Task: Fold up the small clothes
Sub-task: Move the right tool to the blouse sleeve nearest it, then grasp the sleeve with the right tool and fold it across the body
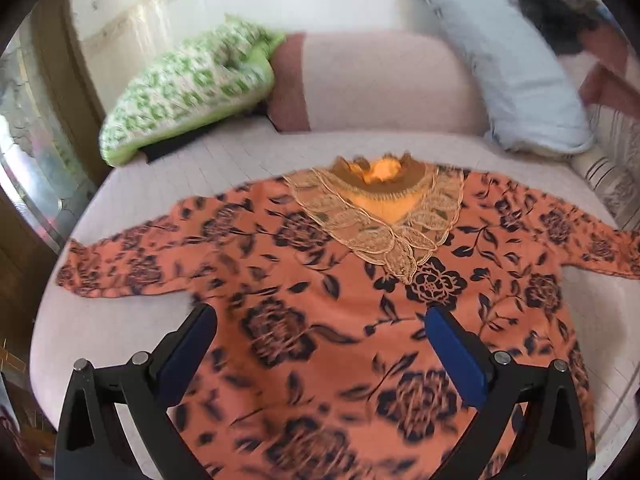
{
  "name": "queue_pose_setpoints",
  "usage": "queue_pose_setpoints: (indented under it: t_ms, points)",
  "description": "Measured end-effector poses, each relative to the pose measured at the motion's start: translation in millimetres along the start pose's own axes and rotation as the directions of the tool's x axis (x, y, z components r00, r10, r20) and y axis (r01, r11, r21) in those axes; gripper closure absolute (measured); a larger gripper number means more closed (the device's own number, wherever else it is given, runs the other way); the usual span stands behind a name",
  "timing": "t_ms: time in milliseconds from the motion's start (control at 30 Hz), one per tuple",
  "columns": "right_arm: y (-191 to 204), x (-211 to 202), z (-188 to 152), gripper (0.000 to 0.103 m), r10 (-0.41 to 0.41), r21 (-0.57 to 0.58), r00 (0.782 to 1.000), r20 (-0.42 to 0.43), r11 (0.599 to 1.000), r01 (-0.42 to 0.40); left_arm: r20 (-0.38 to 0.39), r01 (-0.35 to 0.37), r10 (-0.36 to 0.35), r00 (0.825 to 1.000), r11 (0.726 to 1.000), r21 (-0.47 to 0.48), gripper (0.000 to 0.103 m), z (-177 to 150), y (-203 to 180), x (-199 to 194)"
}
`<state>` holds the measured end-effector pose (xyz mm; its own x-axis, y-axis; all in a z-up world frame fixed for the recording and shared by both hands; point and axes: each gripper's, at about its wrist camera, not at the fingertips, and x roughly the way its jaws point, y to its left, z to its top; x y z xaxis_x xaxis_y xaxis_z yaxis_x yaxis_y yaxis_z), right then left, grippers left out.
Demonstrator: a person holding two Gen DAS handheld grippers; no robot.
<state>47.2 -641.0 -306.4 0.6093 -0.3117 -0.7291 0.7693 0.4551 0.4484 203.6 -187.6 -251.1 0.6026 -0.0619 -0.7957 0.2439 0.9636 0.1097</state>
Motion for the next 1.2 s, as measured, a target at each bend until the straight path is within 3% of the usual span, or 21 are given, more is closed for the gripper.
queue_pose_setpoints:
  t_ms: [133,233,333,467,500,533,567,600,667,767,933,1067,1200]
  points:
    - [-73.3,43.3,42.1,0.023,0.047,0.205,0.999,-0.027,0.978,-0.041,0.014,0.067,-0.067,0.998,0.998,-0.003,0.0,0.1,-6.2,34.2]
    - [-109.8,72.5,57.6,0.032,0.11,0.326,0.992,-0.065,0.942,-0.083,0.053,0.046,-0.045,0.998,0.999,-0.01,0.0,1.3,-5.4,50.6]
    - [-122.1,83.3,67.4,0.032,0.172,0.366,0.985,-0.016,0.918,-0.155,0.031,0.068,-0.067,0.997,0.997,-0.027,0.0,5.9,-0.4,66.9]
    - [-122.4,96.4,81.0,0.041,0.151,0.374,0.988,0.012,0.916,-0.144,0.004,0.047,-0.047,0.999,0.999,-0.027,0.0,8.4,4.7,84.1]
    - [-122.8,100.7,85.1,0.055,0.124,0.365,0.992,0.015,0.923,-0.121,-0.018,0.049,-0.05,0.999,0.998,-0.035,0.0,9.3,7.1,90.9]
    - [-123.8,105.2,88.8,0.08,0.095,0.362,0.995,0.006,0.928,-0.091,-0.046,0.058,-0.06,0.997,0.997,-0.052,0.0,9.0,10.8,97.6]
    - [-127.8,110.2,90.0,0.09,0.073,0.377,0.997,-0.003,0.924,-0.067,-0.073,0.059,-0.065,0.995,0.996,-0.072,0.0,8.6,15.3,103.8]
    - [-132.8,112.2,88.8,0.095,0.081,0.41,0.997,0.004,0.909,-0.075,-0.088,0.055,-0.062,0.994,0.995,-0.084,0.0,8.4,18.6,107.1]
    - [-130.9,105.3,87.1,0.096,0.081,0.43,0.996,0.032,0.899,-0.087,-0.101,0.042,-0.053,0.993,0.993,-0.112,0.0,9.3,29.0,112.3]
    - [-104.0,84.7,87.1,0.097,0.121,0.346,0.989,0.087,0.927,-0.144,-0.091,0.022,-0.037,0.995,0.987,-0.159,0.0,16.1,48.9,110.1]
    - [-19.4,43.8,79.6,0.097,0.296,0.226,0.951,0.084,0.924,-0.308,-0.043,-0.093,0.086,0.995,0.971,-0.221,0.0,28.4,92.7,93.1]
    - [84.8,9.2,45.1,0.097,0.446,0.079,0.895,0.013,0.892,-0.446,-0.029,-0.182,0.182,0.983,0.937,-0.298,0.0,30.7,140.6,82.3]
    - [200.1,-8.4,-24.8,0.097,0.533,-0.06,0.837,-0.123,0.838,-0.542,-0.048,-0.222,0.221,0.974,0.895,-0.387,0.0,25.4,186.9,78.2]
